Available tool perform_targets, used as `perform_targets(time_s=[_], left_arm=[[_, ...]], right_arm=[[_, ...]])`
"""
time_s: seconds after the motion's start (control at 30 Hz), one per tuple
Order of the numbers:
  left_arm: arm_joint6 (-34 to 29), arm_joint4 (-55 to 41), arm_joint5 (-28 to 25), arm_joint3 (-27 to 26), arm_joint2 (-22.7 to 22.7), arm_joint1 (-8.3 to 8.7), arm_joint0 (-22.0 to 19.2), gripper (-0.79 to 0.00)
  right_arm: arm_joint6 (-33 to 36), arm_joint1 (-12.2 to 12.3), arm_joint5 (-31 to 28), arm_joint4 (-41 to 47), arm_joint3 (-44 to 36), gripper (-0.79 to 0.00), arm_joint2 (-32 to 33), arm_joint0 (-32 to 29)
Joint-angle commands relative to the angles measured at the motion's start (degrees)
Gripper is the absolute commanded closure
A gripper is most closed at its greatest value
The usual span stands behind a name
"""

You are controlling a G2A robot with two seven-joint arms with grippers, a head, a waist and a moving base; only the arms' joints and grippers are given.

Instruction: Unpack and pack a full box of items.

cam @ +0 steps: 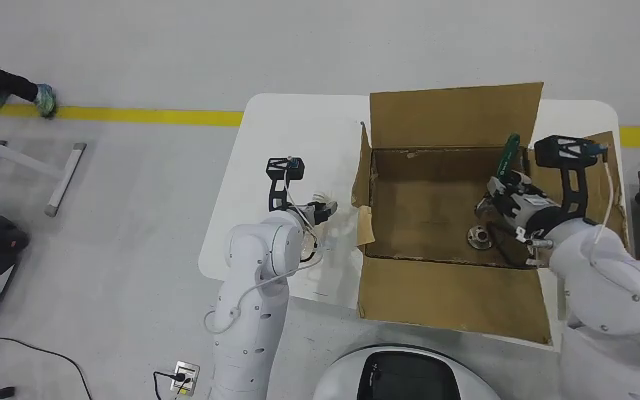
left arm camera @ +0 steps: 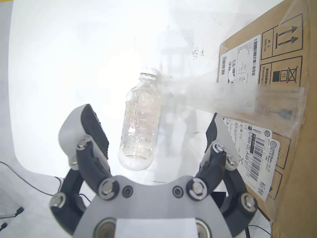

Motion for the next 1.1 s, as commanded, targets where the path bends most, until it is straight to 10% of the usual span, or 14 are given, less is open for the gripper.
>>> perform_targets(time_s=[0.0, 0.47, 0.73, 1.07], left_arm=[[0.0, 0.0, 0.0, 0.0, 0.0, 0.0, 0.0, -0.785], [0.0, 0.0, 0.0, 0.0, 0.0, 0.0, 0.0, -0.785], [0.0, 0.0, 0.0, 0.0, 0.0, 0.0, 0.0, -0.785], [0.0, 0.0, 0.0, 0.0, 0.0, 0.0, 0.0, -0.785]], right_arm=[[-0.3, 0.2, 0.5, 3.2, -1.6, 0.0, 2.9, -0.3], [-3.0, 2.3, -1.7, 33.6, -2.2, 0.0, 36.2, -4.0], [-0.3, 4.1, -3.1, 26.6, -2.2, 0.0, 44.3, -10.9], [1.7, 5.1, -4.0, 8.7, -0.9, 0.0, 36.4, -20.0]])
